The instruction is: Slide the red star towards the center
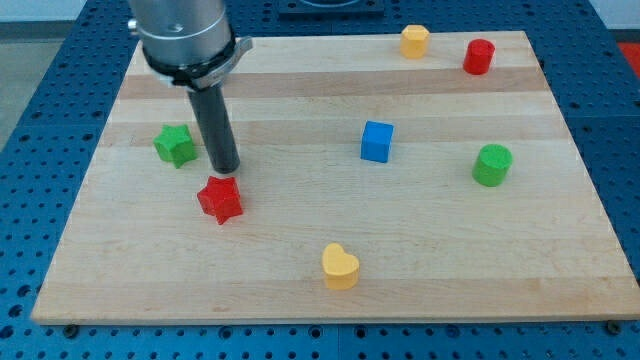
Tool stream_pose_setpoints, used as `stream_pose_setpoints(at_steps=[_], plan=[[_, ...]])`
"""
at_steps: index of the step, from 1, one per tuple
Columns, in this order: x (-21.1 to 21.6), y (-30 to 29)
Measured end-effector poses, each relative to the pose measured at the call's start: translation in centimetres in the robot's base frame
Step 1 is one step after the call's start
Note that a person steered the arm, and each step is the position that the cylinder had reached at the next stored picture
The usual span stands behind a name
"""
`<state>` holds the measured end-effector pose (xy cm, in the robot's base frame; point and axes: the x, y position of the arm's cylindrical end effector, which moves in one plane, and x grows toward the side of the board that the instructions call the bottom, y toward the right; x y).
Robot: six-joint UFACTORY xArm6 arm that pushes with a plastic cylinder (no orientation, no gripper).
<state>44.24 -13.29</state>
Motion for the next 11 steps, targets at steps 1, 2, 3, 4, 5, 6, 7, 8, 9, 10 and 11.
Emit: stream_pose_setpoints(at_steps=[1, 2, 3, 4, 5, 6, 7, 8, 9, 10, 11], plan=[[0.3, -0.8], [1.0, -3.6], [1.6, -4.9], [6.3, -7.0], [7.0, -7.1], [8.8, -2.0], [8.8, -1.7], [8.5, -0.9], [7.7, 1.3], [6.5, 1.7], [5.1, 1.7]])
